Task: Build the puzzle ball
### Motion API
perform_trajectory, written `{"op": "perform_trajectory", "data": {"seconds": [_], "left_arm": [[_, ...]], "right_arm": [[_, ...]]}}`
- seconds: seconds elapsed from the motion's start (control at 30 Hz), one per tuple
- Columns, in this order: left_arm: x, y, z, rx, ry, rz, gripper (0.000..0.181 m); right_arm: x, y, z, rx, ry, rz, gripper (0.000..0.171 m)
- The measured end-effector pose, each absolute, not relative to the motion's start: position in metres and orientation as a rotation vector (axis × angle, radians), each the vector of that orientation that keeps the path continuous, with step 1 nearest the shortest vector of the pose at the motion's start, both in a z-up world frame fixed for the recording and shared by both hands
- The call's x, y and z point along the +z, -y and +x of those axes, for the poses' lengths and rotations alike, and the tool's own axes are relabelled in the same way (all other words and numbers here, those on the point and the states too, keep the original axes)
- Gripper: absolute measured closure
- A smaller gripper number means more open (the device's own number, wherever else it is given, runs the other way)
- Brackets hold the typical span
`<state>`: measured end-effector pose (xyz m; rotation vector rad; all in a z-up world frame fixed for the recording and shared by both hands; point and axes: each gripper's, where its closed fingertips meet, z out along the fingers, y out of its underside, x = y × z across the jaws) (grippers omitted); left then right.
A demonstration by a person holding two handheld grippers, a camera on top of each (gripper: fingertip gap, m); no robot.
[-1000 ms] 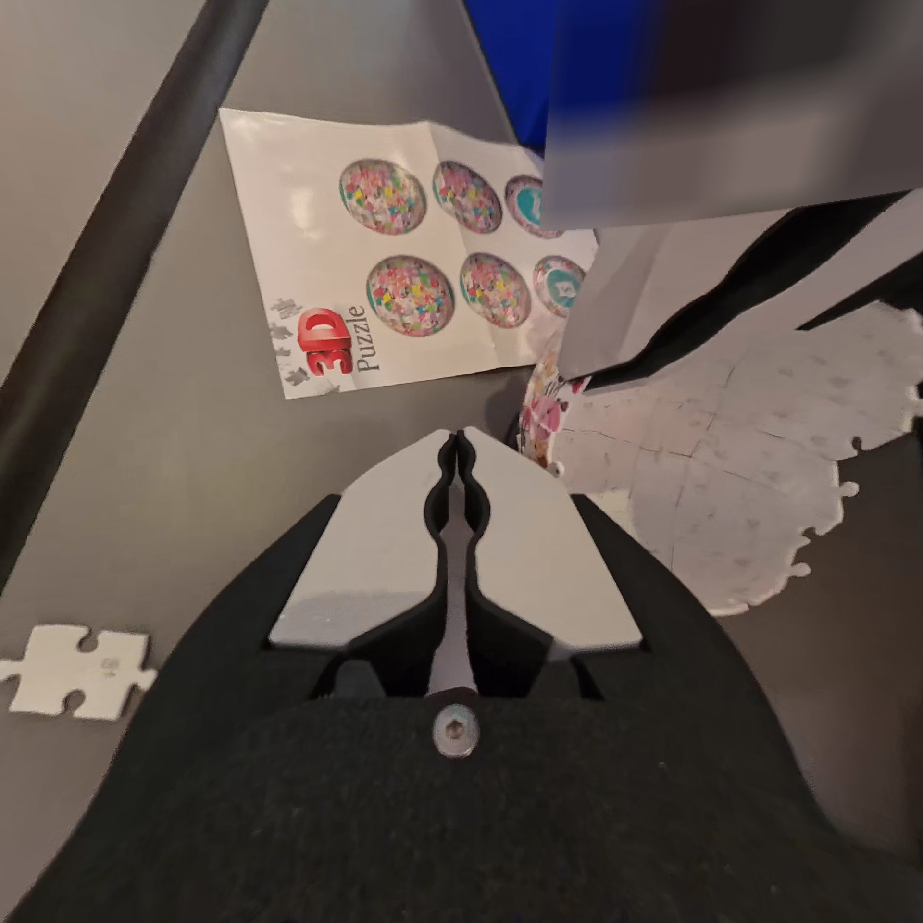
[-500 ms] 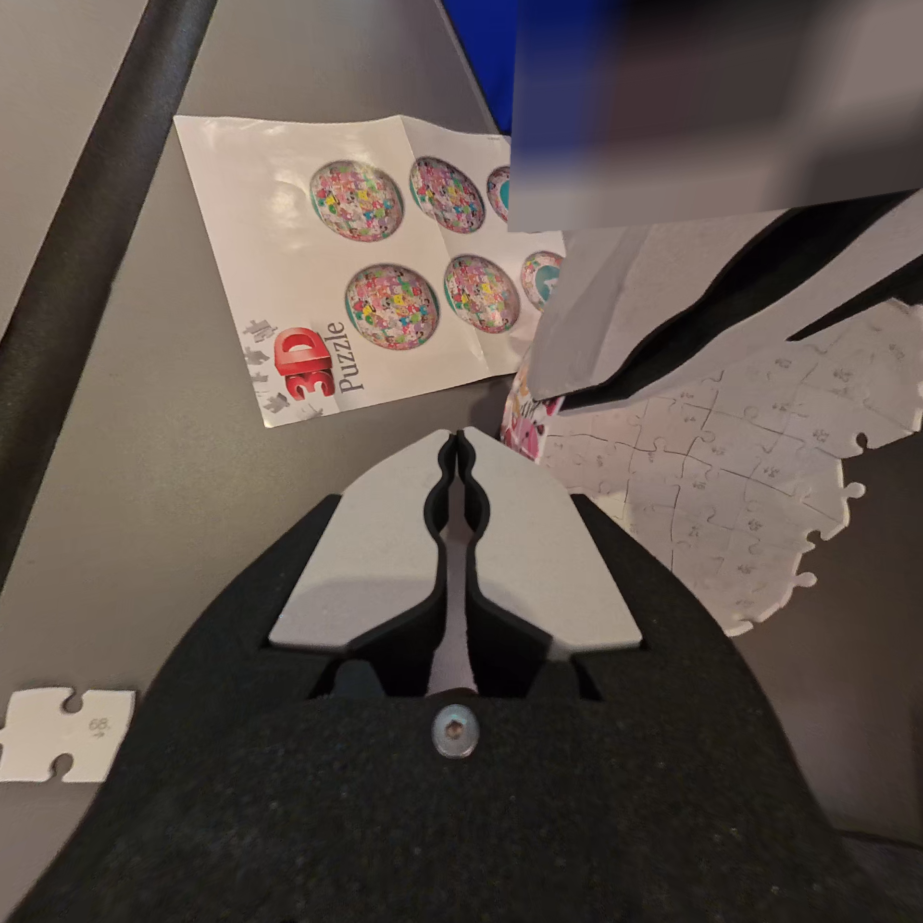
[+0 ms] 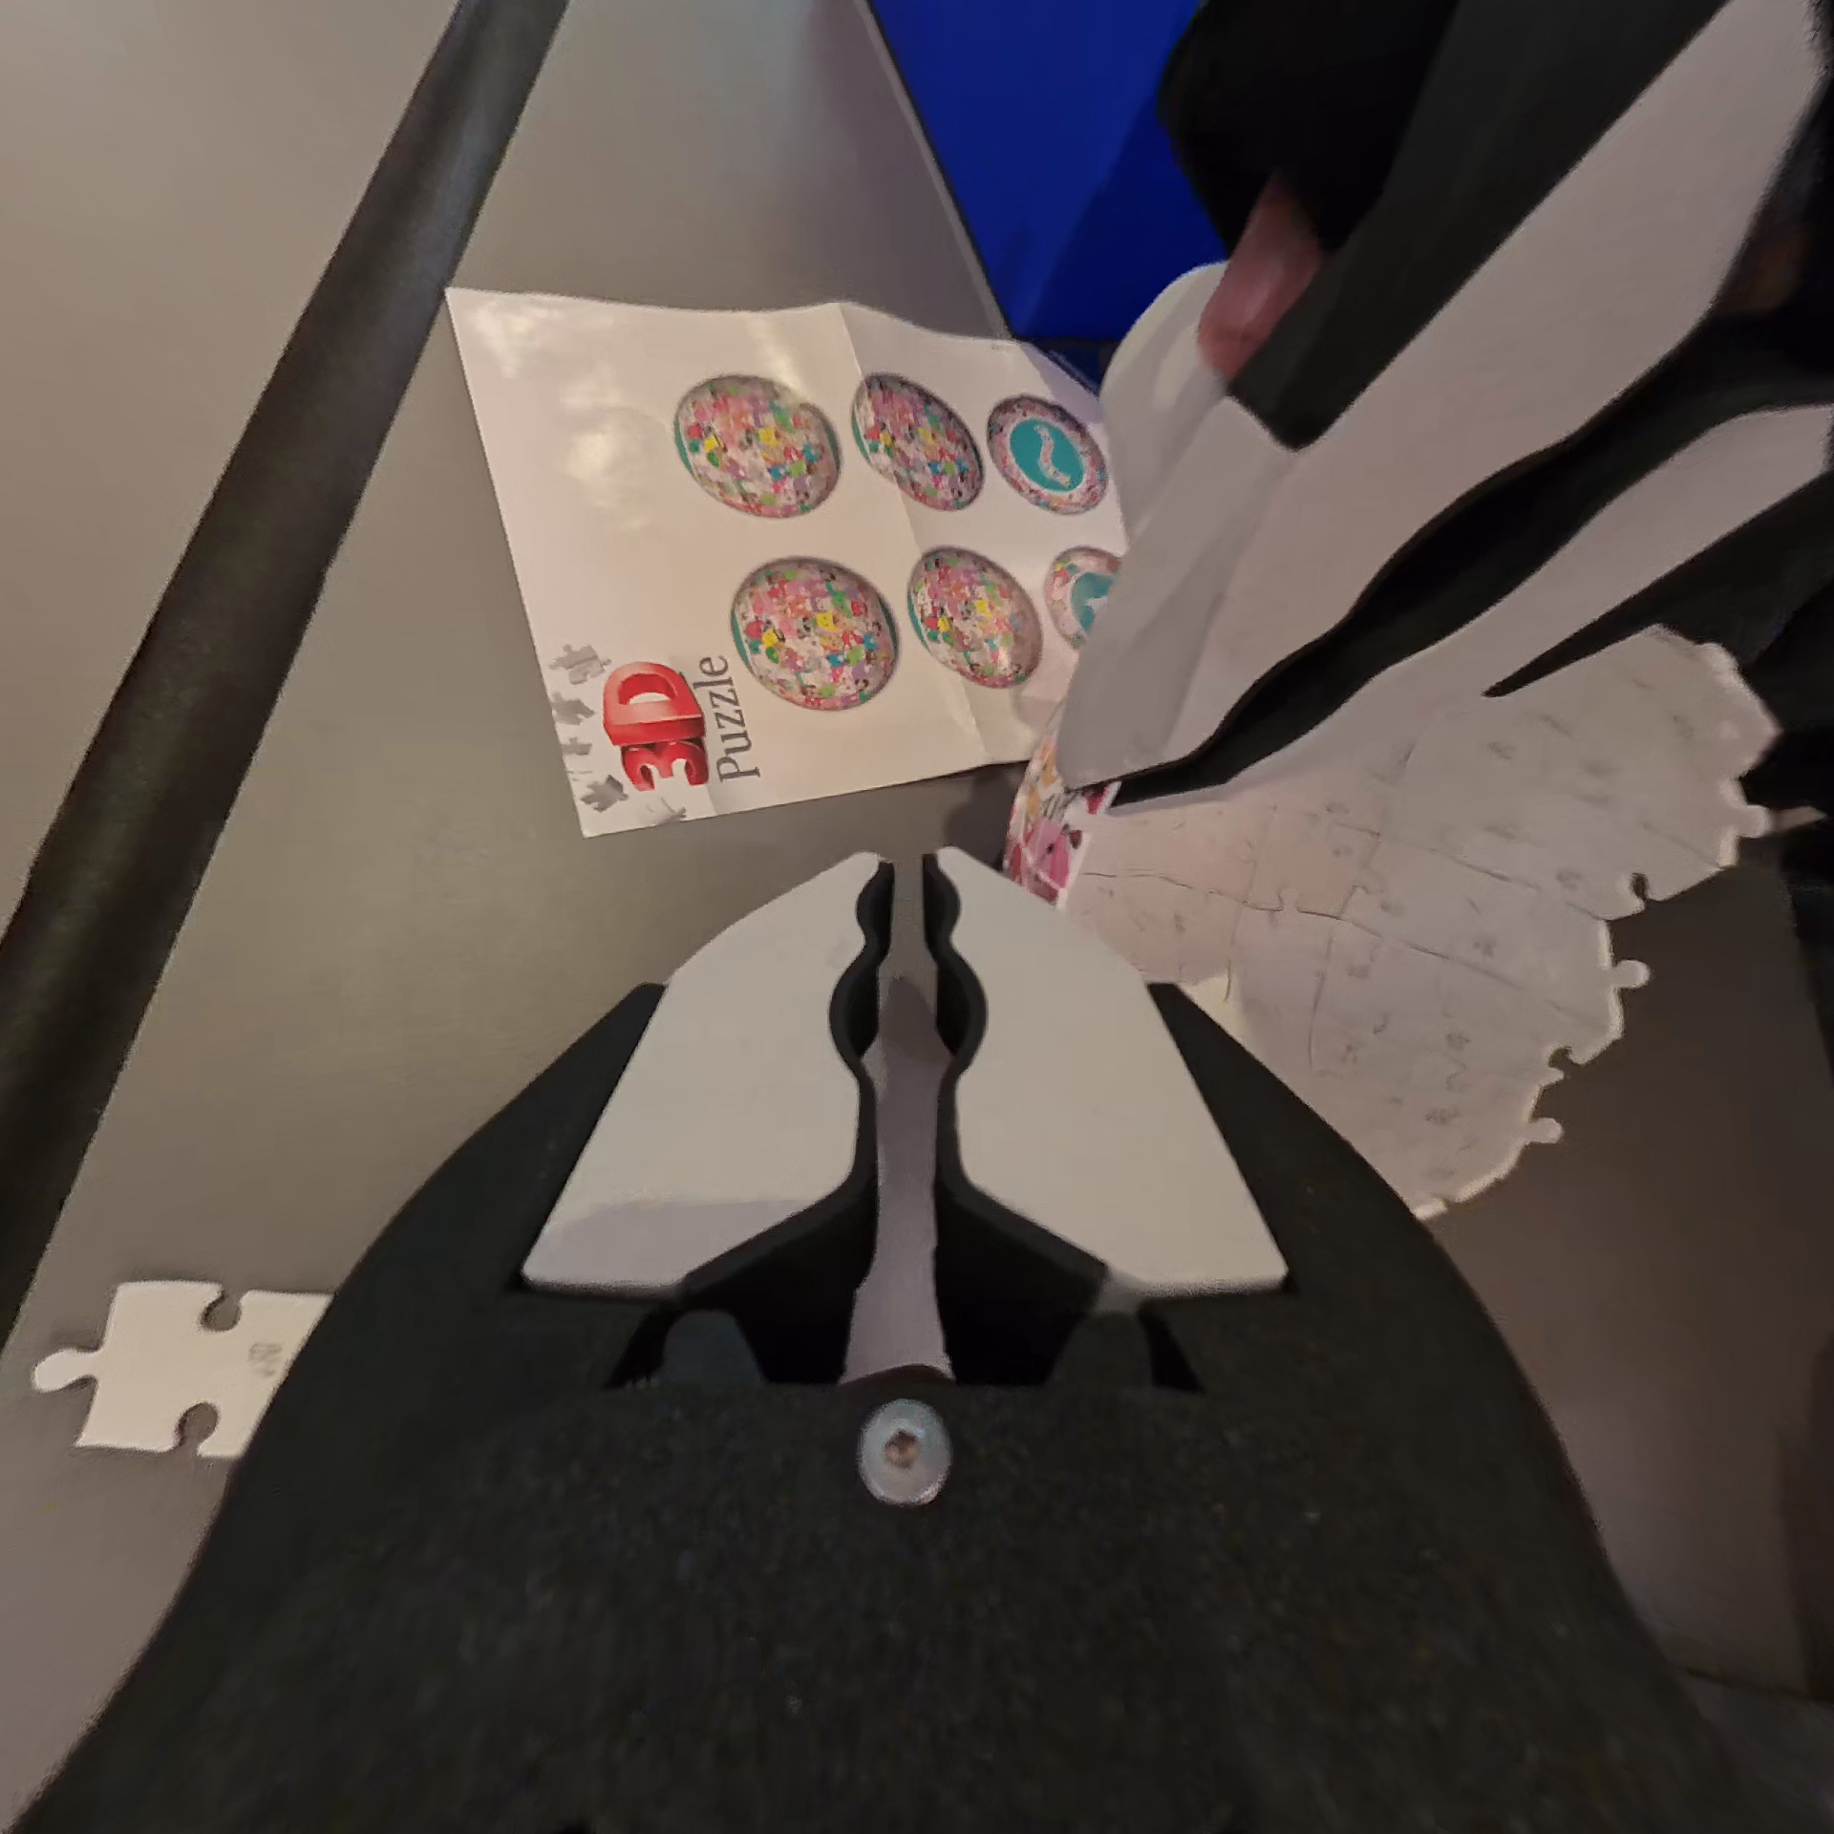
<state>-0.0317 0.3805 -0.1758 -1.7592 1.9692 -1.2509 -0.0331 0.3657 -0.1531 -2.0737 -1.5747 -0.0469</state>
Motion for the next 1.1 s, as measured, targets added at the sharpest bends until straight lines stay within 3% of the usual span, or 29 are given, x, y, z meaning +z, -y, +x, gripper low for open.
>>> {"op": "perform_trajectory", "data": {"seconds": [1.1], "left_arm": [[-0.214, -0.358, -0.018, -1.377, -2.34, -1.765, 0.181]], "right_arm": [[-0.154, -0.368, -0.032, -0.126, 1.641, -1.986, 0.168]]}}
